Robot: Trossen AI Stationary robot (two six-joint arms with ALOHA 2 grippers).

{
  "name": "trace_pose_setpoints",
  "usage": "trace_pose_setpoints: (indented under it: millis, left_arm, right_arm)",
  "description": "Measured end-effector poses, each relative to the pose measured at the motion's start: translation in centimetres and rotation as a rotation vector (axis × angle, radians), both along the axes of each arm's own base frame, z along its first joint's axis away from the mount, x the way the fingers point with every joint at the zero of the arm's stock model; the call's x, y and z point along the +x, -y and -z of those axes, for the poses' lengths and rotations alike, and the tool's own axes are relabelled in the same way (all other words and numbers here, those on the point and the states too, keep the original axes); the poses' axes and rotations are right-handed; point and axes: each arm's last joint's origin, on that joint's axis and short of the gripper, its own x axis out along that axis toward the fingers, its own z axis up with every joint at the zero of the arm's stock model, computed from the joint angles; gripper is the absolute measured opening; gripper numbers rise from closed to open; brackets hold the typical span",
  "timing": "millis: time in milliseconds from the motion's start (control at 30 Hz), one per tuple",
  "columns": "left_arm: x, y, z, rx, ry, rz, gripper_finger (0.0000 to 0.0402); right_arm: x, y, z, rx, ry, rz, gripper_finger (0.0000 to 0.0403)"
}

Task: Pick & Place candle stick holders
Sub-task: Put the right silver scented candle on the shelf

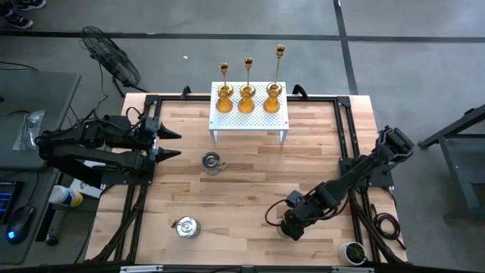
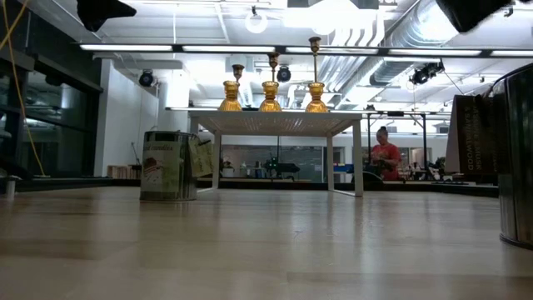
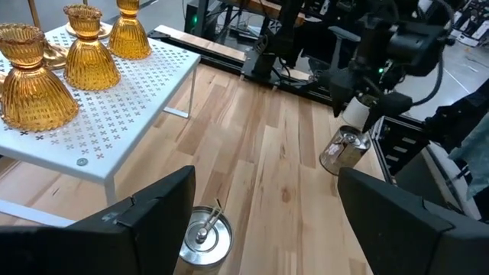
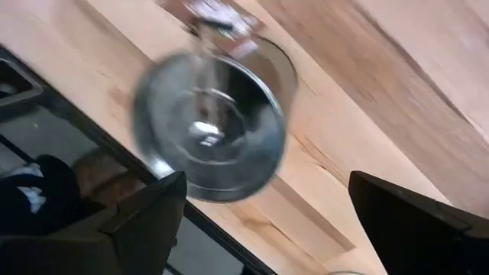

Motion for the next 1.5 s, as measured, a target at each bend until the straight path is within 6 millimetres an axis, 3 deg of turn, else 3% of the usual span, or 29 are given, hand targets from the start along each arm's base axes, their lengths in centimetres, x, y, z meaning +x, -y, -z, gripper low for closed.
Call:
trace_pose_setpoints:
  millis: [300, 567, 833, 1067, 1500]
  left_arm:
    - [0.0, 0.0, 0.0, 0.000, 0.000, 0.000, 0.0314]
    - [0.0, 0.0, 0.0, 0.000, 0.000, -0.001, 0.0314]
    - [0.0, 0.0, 0.0, 0.000, 0.000, -0.001, 0.0314]
    - [0.0, 0.0, 0.0, 0.000, 0.000, -0.001, 0.0314]
    - [0.0, 0.0, 0.0, 0.000, 0.000, -0.001, 0.0314]
  right_arm:
    - [0.2, -1.4, -2.8, -0.106, 0.091, -0.038, 0.0357]
    - [0.9, -3.6, -2.0, -0.188, 0.084, -0.128, 0.0358]
    - [0.8, -4.1, -2.0, -0.263, 0.063, -0.134, 0.0397]
    - [1.2, -4.4, -2.3, -0.240, 0.103, -0.037, 0.0399]
    - [2.2, -5.0, -0.7, -0.247, 0.038, 0.001, 0.0400]
